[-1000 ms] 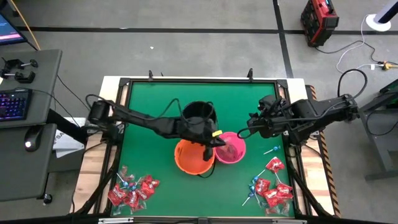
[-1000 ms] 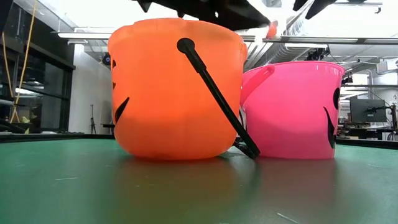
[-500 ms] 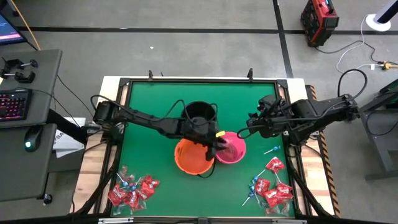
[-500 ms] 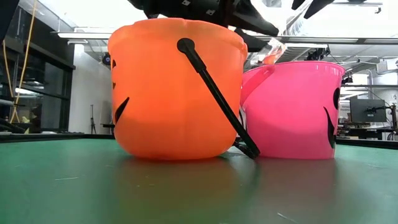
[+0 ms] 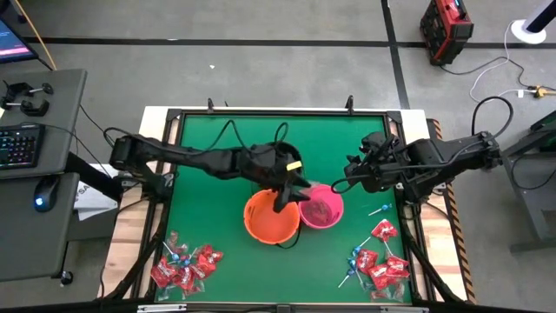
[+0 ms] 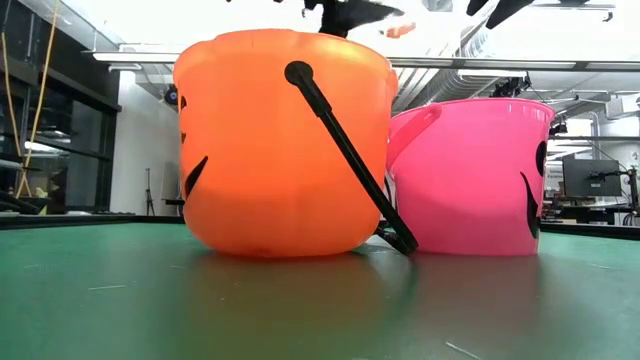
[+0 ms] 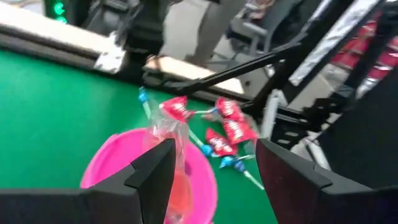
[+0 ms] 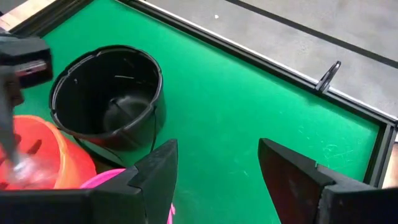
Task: Sort candy by brand, put in halloween buckets
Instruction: Put the orange gummy into the pink bucket
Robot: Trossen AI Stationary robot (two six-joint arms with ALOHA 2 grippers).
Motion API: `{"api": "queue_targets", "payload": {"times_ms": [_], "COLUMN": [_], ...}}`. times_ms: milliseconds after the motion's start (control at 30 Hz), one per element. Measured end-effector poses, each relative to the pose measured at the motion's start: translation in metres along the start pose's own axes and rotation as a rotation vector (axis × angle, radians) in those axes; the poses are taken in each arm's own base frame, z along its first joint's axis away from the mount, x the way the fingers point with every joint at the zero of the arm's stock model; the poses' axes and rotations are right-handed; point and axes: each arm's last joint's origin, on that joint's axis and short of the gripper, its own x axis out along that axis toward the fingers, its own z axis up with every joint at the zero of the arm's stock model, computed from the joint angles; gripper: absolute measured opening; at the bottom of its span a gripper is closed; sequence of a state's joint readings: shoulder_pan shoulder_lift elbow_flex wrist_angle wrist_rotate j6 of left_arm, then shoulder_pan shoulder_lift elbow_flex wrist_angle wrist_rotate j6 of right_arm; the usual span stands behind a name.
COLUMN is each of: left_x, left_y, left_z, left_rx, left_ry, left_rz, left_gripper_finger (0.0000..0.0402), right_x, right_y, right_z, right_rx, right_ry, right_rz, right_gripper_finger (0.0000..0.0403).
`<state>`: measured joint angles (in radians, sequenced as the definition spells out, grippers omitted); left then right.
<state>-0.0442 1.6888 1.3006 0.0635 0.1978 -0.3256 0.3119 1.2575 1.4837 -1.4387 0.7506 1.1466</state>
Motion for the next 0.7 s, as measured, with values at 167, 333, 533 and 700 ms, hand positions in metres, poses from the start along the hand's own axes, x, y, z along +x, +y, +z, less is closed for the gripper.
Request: {"api": "queue_targets", "payload": {"times_ms": [167, 333, 533, 700], "left_x": [0.026, 0.053, 0.063, 0.015], "left_y": [0.001, 0.013, 0.017, 0.018], "left_z": [-0.011, -0.034, -0.047, -0.020], "left_rx": [0.035, 0.035, -0.008, -0.086], "left_ry": [-0.058, -0.053, 0.005, 0.157], "left_rz": [-0.041, -0.042, -0.093, -0.105], "left_gripper_finger": [0.0213, 0.0213, 0.0213, 0.0213], "right_x": [0.000, -0.001, 0.001, 0.001], "right_y": [0.004, 0.014, 0.025, 0.025], "right_z": [0.001, -0.001, -0.010, -0.010], "right_rx": [0.027, 0.027, -0.040, -0.056], "right_ry": [0.012, 0.157, 0.254, 0.188], "right_rz": [0.038, 0.191, 0.225, 0.180], "right_gripper_finger": [0.0215, 0.0215, 0.0215, 0.0215]}}
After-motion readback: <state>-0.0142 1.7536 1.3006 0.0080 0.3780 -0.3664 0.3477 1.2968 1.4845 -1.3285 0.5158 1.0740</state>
